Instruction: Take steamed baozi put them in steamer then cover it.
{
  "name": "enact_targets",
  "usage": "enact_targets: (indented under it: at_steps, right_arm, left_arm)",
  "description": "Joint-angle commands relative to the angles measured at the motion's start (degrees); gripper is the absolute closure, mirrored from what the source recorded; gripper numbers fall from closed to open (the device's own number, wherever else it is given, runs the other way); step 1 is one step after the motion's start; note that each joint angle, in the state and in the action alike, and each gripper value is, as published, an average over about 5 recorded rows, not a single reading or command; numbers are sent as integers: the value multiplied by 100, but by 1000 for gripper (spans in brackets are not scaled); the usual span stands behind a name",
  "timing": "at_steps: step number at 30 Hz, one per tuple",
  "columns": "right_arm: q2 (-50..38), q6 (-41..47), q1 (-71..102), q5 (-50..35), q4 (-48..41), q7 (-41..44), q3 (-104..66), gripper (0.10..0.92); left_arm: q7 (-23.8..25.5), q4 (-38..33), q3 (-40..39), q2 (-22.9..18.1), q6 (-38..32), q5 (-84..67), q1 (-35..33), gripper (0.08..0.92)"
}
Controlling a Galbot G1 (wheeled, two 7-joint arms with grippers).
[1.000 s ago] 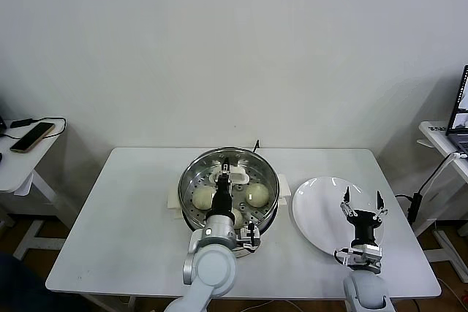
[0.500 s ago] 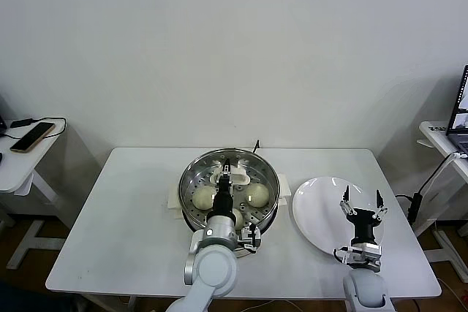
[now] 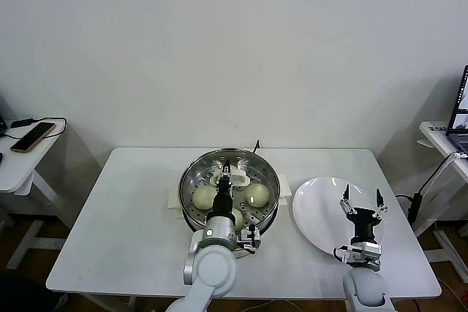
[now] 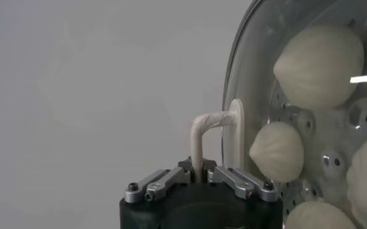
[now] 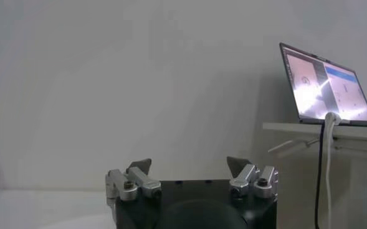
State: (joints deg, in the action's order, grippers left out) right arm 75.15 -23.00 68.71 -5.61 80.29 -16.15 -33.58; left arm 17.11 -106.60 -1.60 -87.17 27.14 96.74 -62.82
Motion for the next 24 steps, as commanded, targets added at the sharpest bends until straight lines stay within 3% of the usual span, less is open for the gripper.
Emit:
enact_targets:
  at_steps: [1,8,17,24]
  right_arm:
    - [-4,3,4,8,18,-8,-1,203]
    - [-25,16,15,10,49,-12,-3,203]
    - [-35,65,-39,15,100,-27,19,203]
    - [-28,81,-62,31,125,-39,31,203]
  left_arm:
    - [25,-51,28,21,-26,-28,-16,754]
    - [96,-499,-18,207,29,-320,-140,553]
    - [266,-1631,-168,842,130,-940,-622,307]
    - [325,-2277,-207,1201,155,-1442,-1081,182]
